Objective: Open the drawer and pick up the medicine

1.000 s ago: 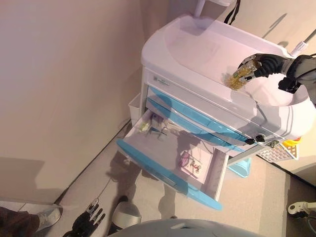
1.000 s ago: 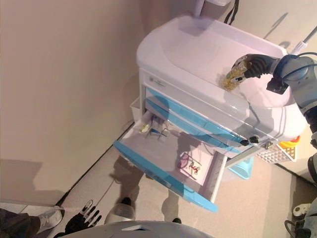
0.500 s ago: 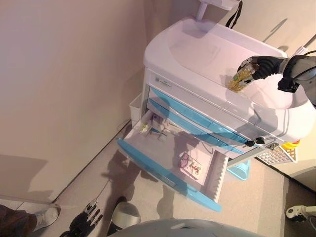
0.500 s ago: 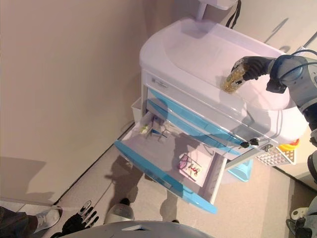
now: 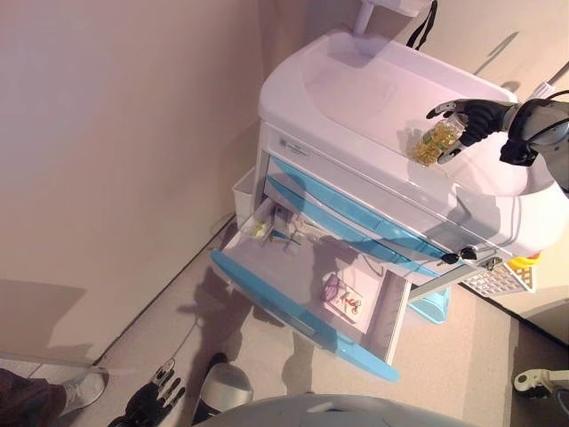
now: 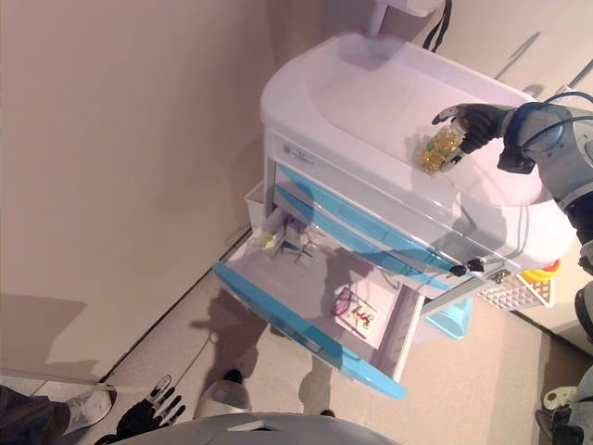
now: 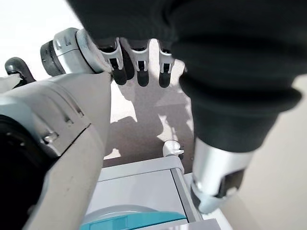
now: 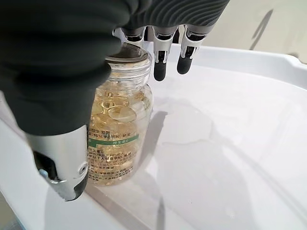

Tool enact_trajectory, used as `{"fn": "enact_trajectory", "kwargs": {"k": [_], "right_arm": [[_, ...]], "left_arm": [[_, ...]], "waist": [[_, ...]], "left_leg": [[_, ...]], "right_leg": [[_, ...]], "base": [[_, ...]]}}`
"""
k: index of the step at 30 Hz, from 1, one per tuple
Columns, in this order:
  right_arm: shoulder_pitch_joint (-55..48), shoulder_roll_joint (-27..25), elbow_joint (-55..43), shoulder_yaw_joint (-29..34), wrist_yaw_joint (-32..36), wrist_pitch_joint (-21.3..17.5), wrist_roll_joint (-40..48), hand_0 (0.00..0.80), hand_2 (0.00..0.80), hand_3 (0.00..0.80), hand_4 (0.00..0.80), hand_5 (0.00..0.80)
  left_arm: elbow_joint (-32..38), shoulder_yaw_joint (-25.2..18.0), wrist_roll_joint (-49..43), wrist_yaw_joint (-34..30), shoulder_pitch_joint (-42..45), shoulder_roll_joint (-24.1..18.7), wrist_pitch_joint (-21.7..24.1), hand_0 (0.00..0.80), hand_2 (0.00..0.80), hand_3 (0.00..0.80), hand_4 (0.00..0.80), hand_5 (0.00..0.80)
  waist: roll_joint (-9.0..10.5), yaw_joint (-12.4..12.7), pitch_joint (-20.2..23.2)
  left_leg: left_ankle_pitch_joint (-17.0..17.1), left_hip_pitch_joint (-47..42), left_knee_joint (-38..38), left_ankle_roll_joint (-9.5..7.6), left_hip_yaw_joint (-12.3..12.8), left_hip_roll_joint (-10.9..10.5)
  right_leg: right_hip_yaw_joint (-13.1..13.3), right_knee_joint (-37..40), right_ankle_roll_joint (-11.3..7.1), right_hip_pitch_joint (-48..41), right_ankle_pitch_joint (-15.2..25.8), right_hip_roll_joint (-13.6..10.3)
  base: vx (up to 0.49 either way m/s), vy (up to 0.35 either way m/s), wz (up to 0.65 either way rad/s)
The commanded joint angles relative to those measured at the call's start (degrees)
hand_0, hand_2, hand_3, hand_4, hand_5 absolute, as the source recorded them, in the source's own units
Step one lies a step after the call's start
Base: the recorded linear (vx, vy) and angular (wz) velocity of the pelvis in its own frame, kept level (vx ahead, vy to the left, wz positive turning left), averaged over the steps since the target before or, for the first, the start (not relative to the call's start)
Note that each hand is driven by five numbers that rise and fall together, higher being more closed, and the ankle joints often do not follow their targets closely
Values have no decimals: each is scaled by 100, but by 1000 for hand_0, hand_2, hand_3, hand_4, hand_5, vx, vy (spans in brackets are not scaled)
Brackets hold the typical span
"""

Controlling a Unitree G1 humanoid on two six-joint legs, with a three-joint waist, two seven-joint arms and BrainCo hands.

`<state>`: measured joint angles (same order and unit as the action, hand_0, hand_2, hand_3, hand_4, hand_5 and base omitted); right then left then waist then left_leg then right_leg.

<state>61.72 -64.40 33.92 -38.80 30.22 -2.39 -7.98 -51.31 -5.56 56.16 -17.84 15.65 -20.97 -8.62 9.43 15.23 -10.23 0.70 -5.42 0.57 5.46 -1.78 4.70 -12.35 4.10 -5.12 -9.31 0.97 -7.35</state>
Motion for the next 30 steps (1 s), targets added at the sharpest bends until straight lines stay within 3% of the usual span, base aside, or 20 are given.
{"fn": "enact_trajectory", "kwargs": {"k": [1, 22, 30], "right_arm": [[649, -316, -119, -518, -292, 97, 102, 0, 0, 0, 0, 0], [1572, -1228, -778, -688, -840, 165, 965, 0, 0, 0, 0, 0], [2106, -1564, -877, -941, -1536, 254, 1206, 0, 0, 0, 0, 0]], "left_arm": [[64, -47, -68, -103, 68, -174, 52, 0, 0, 0, 0, 0], [55, -67, 52, -147, 163, -141, 152, 0, 0, 0, 0, 0], [170, 36, -145, -213, 129, -235, 302, 0, 0, 0, 0, 0]], "waist": [[-37, 17, 5], [39, -280, 143], [61, -402, 164]], "left_leg": [[-139, 152, 30, -353, -281, -166], [-162, 131, 19, -354, -45, -134], [-177, 156, 45, -353, 71, -105]], "right_leg": [[-203, -597, -282, 223, 65, -250], [-70, -580, -312, 306, 114, -256], [12, -564, -316, 372, 146, -234]], "base": [[0, 0, 0], [-8, 1, -3], [-30, -22, -5]]}}
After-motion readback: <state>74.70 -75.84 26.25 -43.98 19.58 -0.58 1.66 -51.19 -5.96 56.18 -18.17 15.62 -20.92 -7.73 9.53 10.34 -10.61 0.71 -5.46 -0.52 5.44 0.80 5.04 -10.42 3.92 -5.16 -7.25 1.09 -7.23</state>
